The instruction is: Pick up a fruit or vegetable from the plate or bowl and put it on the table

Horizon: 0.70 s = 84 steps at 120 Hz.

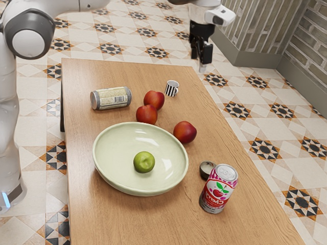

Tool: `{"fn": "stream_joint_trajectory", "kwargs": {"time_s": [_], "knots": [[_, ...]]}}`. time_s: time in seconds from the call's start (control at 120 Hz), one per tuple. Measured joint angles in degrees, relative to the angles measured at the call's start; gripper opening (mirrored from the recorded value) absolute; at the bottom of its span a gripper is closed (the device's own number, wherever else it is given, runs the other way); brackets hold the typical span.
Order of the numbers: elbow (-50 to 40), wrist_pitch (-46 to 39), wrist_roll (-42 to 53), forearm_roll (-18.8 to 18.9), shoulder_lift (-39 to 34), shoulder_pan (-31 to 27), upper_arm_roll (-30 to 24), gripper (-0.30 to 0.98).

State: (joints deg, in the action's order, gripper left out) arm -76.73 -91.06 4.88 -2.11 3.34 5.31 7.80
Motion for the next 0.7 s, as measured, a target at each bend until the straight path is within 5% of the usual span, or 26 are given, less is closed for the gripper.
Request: {"fn": "stream_joint_trajectory", "kwargs": {"time_s": [0.467, 0.7], "knots": [[2.4, 5.4, 2.6, 0.4, -0.5, -0.5, -1.1, 0.69], [-7.8, 2.9, 11.1, -2.9, 0.5, 0.5, -11.8, 0.69]]}}
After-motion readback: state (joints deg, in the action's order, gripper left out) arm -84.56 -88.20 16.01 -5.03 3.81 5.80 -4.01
